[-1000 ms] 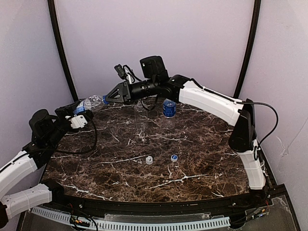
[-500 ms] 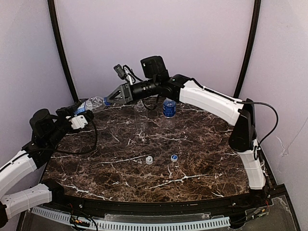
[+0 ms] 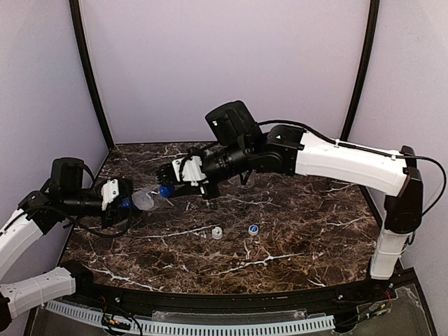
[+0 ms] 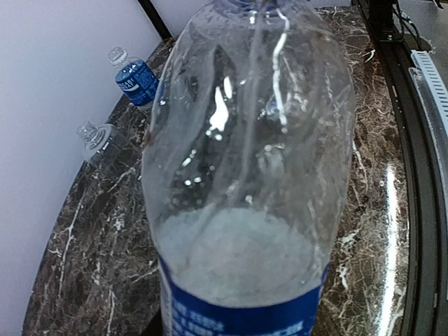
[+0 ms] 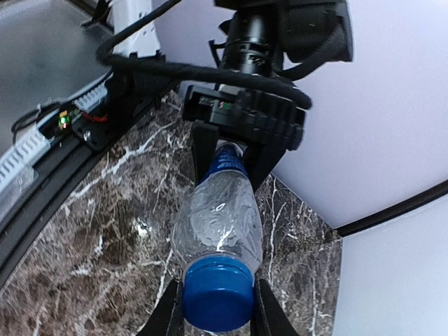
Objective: Unscrew the bottle caps
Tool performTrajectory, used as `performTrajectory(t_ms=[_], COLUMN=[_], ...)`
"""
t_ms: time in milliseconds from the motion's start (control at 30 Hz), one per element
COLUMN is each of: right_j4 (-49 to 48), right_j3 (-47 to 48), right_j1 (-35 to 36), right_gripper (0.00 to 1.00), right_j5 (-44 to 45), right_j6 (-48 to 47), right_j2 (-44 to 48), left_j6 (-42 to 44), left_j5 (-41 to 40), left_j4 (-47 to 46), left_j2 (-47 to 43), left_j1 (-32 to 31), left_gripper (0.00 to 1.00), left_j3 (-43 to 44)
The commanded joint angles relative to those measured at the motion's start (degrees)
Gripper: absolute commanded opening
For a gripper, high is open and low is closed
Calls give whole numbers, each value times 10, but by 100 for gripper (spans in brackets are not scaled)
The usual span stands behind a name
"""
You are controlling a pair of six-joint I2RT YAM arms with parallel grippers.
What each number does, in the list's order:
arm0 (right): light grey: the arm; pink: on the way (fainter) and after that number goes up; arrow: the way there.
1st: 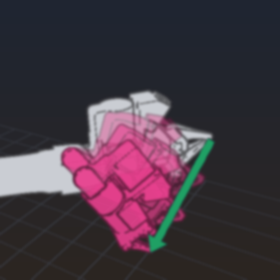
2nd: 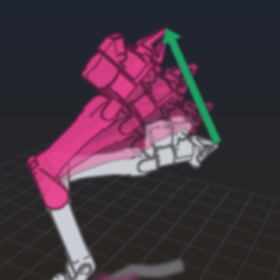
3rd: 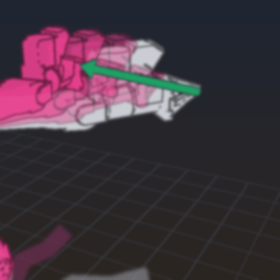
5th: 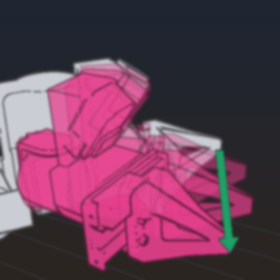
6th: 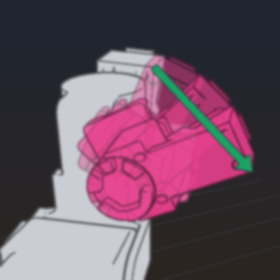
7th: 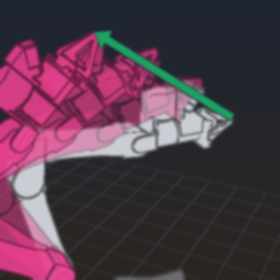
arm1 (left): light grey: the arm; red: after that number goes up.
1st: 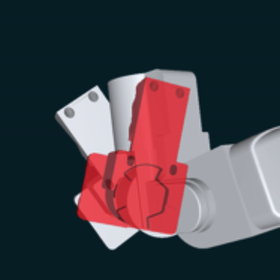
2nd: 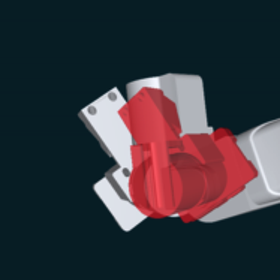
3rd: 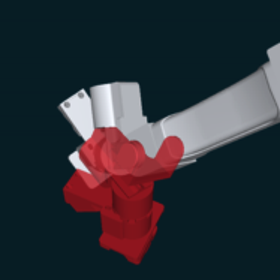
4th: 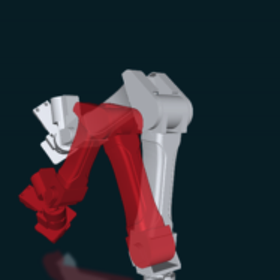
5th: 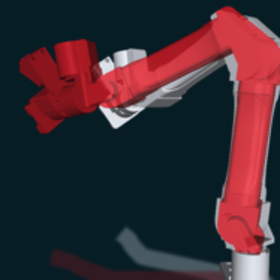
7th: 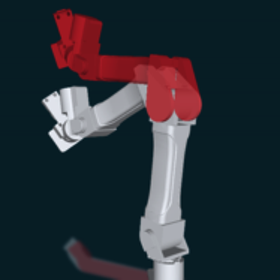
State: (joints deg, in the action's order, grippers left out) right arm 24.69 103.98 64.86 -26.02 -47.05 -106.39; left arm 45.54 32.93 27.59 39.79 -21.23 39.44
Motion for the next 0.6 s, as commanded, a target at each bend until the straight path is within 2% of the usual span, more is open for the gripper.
performTrajectory(t_ms=[0, 200, 233, 367, 400, 467, 567], right_j4=[23, 0, -14, -101, -117, -164, -211], right_j3=[-36, -50, -56, -88, -94, -110, -125], right_j1=[35, 39, 40, 37, 35, 29, 18], right_gripper=[0, 1, 9, 54, 62, 73, 83], right_j5=[72, 139, 144, 146, 144, 144, 136], right_j6=[-247, -303, -299, -234, -212, -155, -52], right_j2=[-17, -16, -12, 19, 28, 45, 69], left_j6=[-95, -96, -97, -92, -90, -82, -79], left_j5=[104, 105, 103, 84, 72, 43, -19], left_j4=[8, 7, 6, -1, -3, -16, -79], left_j2=[5, 2, 1, -3, -5, -8, -15], left_j1=[-6, -6, -6, -6, -6, -6, -6], left_gripper=[22, 22, 22, 21, 21, 22, 21], left_j3=[27, 22, 20, 15, 12, 4, -13])
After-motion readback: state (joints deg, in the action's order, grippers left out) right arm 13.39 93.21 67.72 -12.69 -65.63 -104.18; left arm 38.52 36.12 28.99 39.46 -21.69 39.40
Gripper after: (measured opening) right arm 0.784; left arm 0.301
